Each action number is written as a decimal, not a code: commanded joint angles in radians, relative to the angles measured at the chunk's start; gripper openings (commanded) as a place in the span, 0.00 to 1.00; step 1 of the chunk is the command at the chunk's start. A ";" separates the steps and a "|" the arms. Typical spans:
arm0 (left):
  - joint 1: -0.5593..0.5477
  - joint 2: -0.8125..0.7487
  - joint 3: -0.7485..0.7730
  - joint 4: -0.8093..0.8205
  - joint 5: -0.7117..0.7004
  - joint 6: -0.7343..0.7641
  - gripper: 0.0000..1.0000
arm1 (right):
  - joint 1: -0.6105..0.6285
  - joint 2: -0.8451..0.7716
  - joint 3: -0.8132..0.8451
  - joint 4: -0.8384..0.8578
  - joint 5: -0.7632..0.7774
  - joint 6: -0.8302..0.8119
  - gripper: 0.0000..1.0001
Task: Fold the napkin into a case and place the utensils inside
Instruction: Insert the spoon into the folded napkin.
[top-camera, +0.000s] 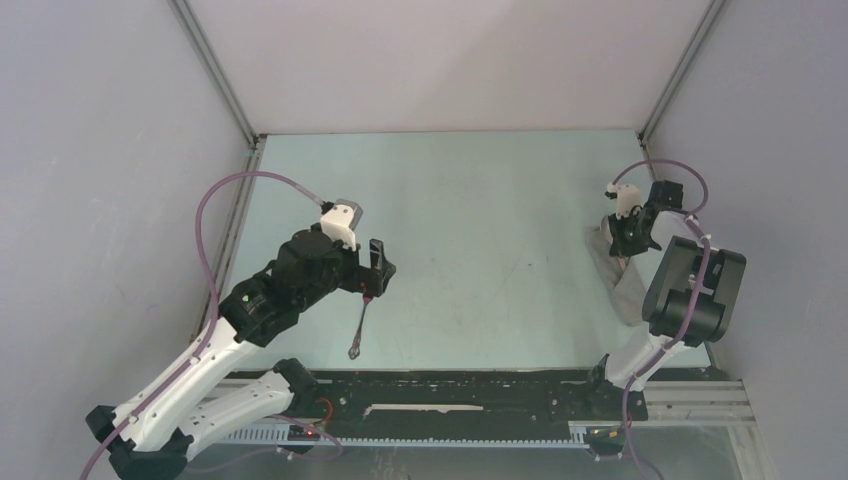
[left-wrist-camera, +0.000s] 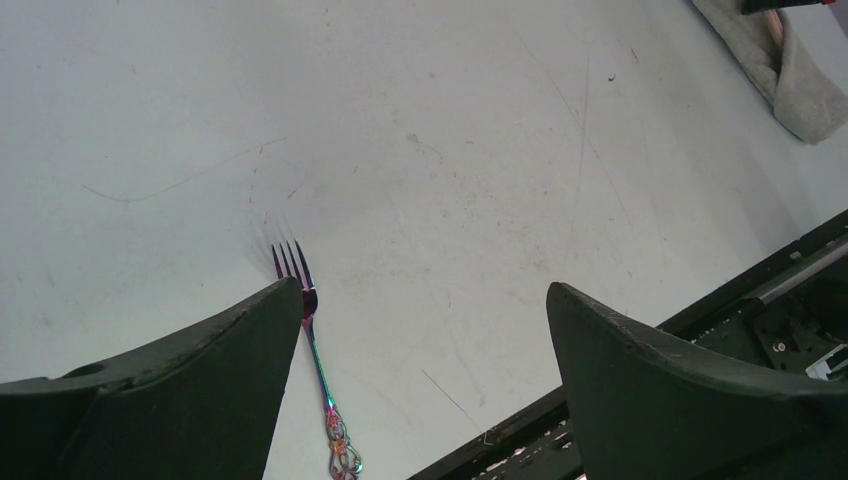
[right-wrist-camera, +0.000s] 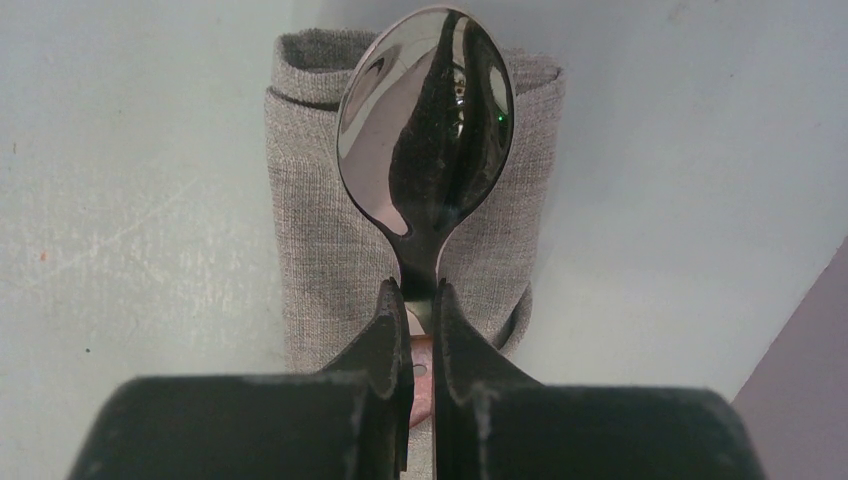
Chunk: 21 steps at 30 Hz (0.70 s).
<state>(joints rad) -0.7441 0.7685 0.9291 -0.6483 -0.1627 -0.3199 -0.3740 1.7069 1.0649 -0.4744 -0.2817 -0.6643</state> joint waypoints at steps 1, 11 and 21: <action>-0.008 -0.014 -0.006 0.039 -0.007 0.025 1.00 | -0.013 -0.034 -0.008 -0.021 0.028 -0.036 0.00; -0.009 -0.014 -0.009 0.042 -0.007 0.025 1.00 | -0.013 -0.030 -0.018 -0.007 0.083 -0.032 0.06; -0.011 -0.012 -0.010 0.042 -0.007 0.026 1.00 | -0.004 -0.011 -0.018 0.007 0.103 -0.023 0.29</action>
<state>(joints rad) -0.7475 0.7685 0.9291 -0.6449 -0.1623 -0.3126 -0.3748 1.7069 1.0519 -0.4828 -0.2104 -0.6758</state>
